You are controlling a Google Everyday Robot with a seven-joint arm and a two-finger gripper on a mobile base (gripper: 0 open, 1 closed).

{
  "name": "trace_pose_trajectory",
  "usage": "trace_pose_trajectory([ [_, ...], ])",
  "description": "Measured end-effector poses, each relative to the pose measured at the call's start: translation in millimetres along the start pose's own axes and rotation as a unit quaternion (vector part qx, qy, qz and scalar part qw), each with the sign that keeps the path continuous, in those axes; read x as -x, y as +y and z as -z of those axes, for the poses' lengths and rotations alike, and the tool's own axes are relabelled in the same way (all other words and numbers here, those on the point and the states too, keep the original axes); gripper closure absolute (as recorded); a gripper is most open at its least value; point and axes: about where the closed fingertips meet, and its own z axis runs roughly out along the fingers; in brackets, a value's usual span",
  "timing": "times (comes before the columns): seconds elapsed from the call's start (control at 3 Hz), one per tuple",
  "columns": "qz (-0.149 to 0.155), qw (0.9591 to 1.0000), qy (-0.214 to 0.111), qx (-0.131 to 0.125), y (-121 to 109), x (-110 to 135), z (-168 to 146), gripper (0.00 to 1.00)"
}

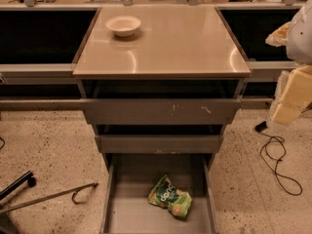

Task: Pick green rice chip bag from bottom drawer and place on counter

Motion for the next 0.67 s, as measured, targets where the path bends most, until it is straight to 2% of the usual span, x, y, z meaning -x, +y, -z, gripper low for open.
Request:
trace_pose_trajectory([
  [0.33, 0.0, 1.0, 0.0, 0.0, 0.0, 0.0, -0.1, 0.0],
  [0.67, -0.007, 0.9995, -0.032, 0.006, 7.3, -0.1, -29.1, 0.0],
])
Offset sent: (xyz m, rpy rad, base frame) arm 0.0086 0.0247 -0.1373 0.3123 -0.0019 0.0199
